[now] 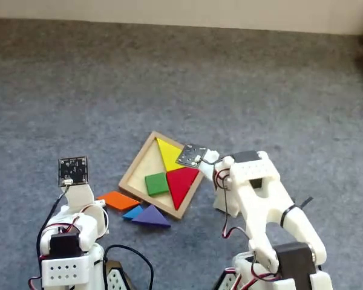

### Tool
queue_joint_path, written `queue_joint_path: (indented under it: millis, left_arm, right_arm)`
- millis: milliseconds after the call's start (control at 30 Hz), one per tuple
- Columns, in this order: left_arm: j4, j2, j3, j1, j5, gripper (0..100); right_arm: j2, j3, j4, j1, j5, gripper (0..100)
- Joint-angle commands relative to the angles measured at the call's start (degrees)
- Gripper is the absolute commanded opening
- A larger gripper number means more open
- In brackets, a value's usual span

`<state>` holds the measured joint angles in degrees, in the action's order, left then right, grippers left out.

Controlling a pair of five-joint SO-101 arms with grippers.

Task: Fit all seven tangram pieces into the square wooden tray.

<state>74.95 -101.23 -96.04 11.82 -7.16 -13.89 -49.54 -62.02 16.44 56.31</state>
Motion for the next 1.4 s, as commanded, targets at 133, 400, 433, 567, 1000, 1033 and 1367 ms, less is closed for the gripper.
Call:
queue_joint_path:
  millis: [133, 400, 433, 567, 1000, 1033, 1367]
  left_arm:
    - [0.3, -3.0, -1.1, -0.6, 0.5, 1]
    - [0.3, -3.0, -1.1, -0.6, 0.5, 1]
    - [0.3, -3.0, -1.1, -0.6, 0.5, 1]
    - [0.3, -3.0, -1.1, -0.6, 0.5, 1]
    - [0.3, -3.0, -1.1, -0.6, 0.5, 1]
    - [0.3, -3.0, -1.1, -0.6, 0.5, 1]
    - [0.3, -3.0, -1.1, -0.6, 0.5, 1]
  right_arm:
    - [0.5, -0.4, 1.0, -3.2, 3.6, 22.4]
    - [0.0, -3.3, 1.4, -1.1, 3.7, 10.8]
    - [0.0, -3.3, 1.4, -0.7, 3.7, 10.2]
    - [0.0, -2.8, 1.1, -0.8, 3.4, 9.8]
    - [0.0, 2.0, -4.1, 0.6, -0.6, 13.4]
    - [0.0, 2.0, -4.0, 1.4, -1.3, 16.6]
    - [0.5, 1.5, 1.5, 5.8, -3.3, 25.7]
